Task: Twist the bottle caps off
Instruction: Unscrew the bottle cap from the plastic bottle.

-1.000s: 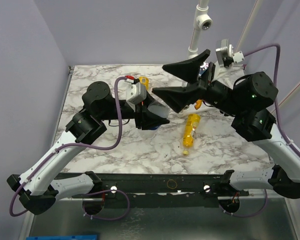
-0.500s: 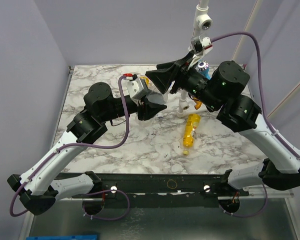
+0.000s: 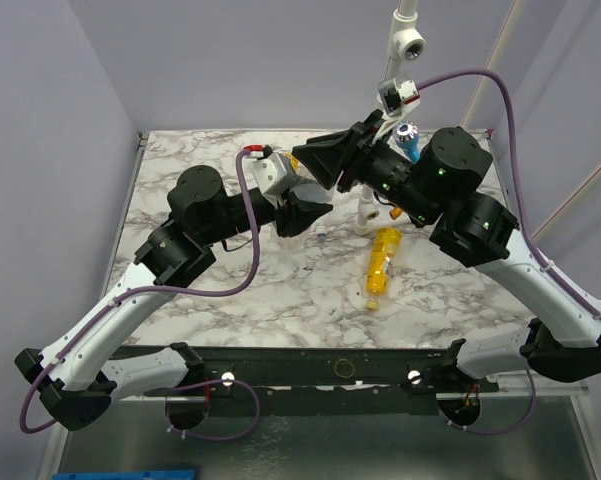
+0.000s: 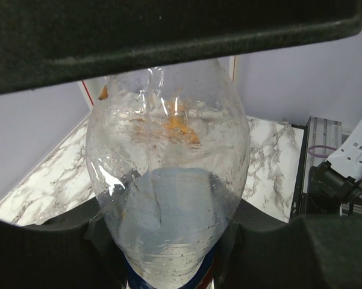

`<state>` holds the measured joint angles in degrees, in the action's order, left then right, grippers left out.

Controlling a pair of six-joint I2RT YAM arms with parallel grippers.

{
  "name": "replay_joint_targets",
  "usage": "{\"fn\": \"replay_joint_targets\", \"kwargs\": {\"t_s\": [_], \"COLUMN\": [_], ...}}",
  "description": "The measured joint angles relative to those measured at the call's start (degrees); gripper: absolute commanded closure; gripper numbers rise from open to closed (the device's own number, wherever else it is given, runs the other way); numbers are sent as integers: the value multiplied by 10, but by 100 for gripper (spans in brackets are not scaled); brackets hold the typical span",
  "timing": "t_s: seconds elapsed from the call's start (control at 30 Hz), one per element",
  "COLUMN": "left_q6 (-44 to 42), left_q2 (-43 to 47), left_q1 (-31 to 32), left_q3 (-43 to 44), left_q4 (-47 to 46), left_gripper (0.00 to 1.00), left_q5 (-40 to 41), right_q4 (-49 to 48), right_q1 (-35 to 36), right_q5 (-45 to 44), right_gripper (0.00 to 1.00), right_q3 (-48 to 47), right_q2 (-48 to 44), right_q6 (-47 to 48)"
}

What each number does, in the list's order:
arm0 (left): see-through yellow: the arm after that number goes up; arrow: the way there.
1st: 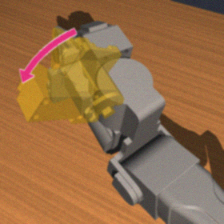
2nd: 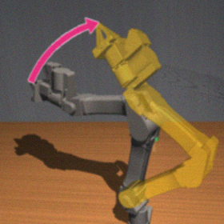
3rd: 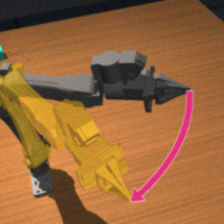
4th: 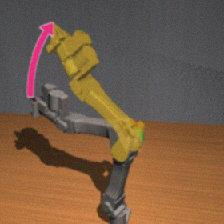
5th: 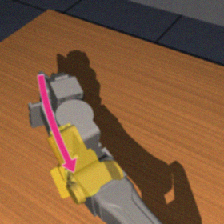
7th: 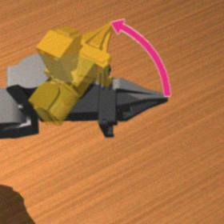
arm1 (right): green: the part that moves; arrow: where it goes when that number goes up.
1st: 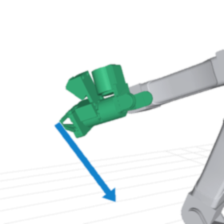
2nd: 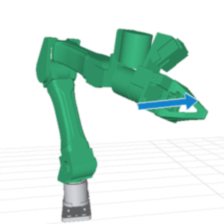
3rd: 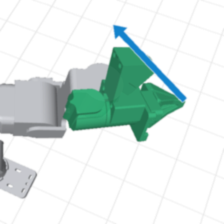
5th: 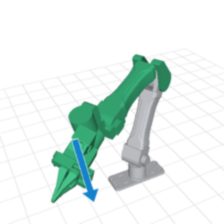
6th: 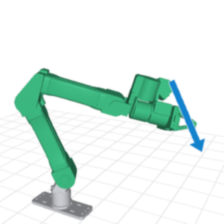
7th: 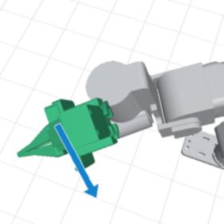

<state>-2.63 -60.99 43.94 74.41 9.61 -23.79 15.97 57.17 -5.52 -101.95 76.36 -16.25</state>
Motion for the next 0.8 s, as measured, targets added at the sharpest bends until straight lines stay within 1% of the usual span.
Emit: {"fn": "replay_joint_targets", "kwargs": {"t_s": [0.1,0.13,0.17,0.4,0.5,0.6,0.73,0.77,0.8], "left_q6": [2,3,4,12,20,32,58,71,77], "left_q2": [0,0,0,0,0,4,8,8,8], "left_q1": [0,0,0,0,0,0,3,5,5], "left_q3": [0,0,0,0,0,0,11,17,19], "left_q4": [-1,-2,-4,-11,-19,-26,-28,-26,-26], "left_gripper": [100,100,100,100,100,100,100,100,100], "left_q5": [3,4,4,-4,-32,-90,-203,-246,-263], "right_q4": [-2,-3,-4,-14,-21,-39,-70,-78,-87], "right_q1": [0,0,0,0,0,-3,-7,-7,-7], "right_q5": [1,0,0,12,50,138,325,370,414], "right_gripper": [94,98,99,99,99,99,99,99,99], "right_q3": [2,2,2,5,13,31,41,39,38], "right_q2": [0,0,0,-4,-15,-36,-53,-53,-51], "right_q6": [-2,-2,-2,10,27,48,68,69,69]}}
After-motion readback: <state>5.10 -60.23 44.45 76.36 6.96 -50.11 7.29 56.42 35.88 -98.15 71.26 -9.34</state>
